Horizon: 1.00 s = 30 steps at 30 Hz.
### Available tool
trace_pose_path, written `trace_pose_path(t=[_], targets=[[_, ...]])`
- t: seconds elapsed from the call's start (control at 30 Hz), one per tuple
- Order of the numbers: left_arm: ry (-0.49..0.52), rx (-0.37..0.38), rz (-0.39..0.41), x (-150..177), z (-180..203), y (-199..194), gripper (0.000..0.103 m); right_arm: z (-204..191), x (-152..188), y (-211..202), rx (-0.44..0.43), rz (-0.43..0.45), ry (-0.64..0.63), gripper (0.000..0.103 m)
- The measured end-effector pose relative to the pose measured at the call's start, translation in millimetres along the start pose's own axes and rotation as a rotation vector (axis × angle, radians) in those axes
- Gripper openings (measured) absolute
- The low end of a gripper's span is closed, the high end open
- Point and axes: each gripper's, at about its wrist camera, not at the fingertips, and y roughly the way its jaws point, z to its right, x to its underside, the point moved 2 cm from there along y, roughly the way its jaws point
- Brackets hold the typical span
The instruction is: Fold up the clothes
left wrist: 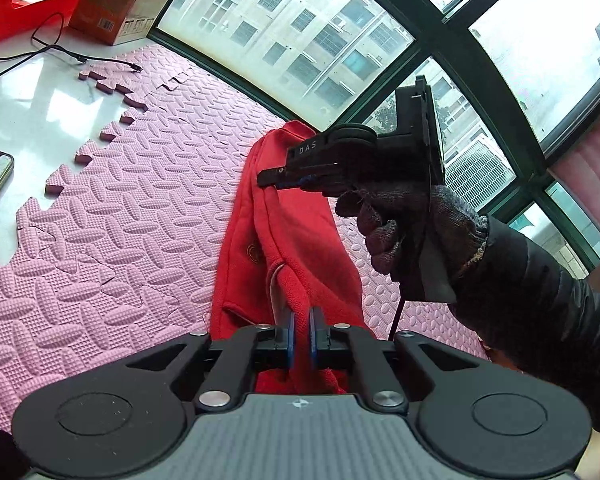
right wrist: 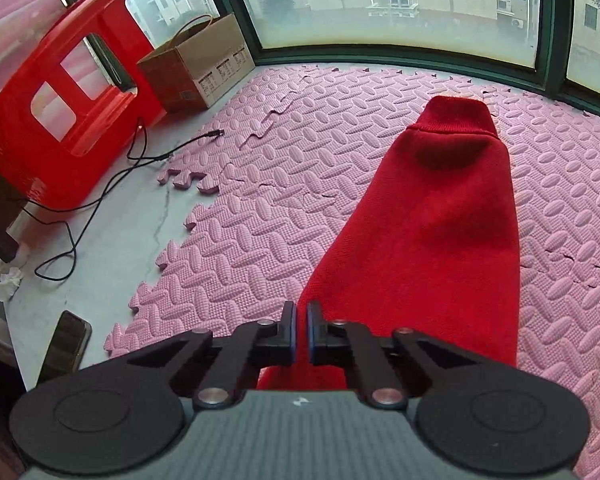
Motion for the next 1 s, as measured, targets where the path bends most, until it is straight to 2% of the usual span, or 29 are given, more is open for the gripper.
trace_pose_path(t=[0.07,0.23,0.3,0.43,0.47,0.5,0.53,0.73,0.83,0.87,1.0], targets=[[-0.004,-0.015,-0.001,0.0,-2.1,0.1,0.008,-0.3,-3.1,-3.8,-0.031,0.026,0.027,0.004],[-0.029,-0.05,-0.025,3.2,-12.4,2.5,0.008,3.1,1.4,11.8,-0.069,-0.009,0.053,0.005],[-0.038,-0.055,-0.033,4.0,-16.0,2.9,0.008,4.4,3.3,12.2,-0.09,-0.016,0.055,0.01],[-0.028,-0.066,-0.056,4.1,-20.1,3.3,0.01,2.9,3.8,-14.3,-0.108,0.01,-0.015,0.01],[-0.022,-0.067,-0.063,3.4,-20.7,2.6,0.01,4.6,5.2,-21.9,-0.11,0.011,-0.036,0.014],[-0.011,-0.071,-0.064,2.0,-21.0,0.7,0.011,6.3,6.7,-29.5,-0.112,0.012,-0.056,0.021],[0.001,-0.076,-0.061,0.4,-21.1,-1.7,0.012,10.8,9.9,-43.1,-0.099,0.017,-0.078,0.023],[0.081,-0.075,-0.012,-26.5,-12.0,-15.7,0.012,46.5,35.0,-85.6,-0.055,0.024,-0.101,0.023],[0.126,-0.06,-0.01,-40.2,2.6,-2.6,0.012,66.1,48.3,-95.7,-0.06,0.021,-0.073,0.026],[0.146,-0.054,-0.019,-43.5,8.2,5.6,0.012,72.4,54.8,-97.6,-0.068,0.019,-0.066,0.031],[0.221,-0.047,-0.085,-53.2,27.2,46.2,0.012,95.3,80.1,-104.4,-0.109,0.01,-0.048,0.04]])
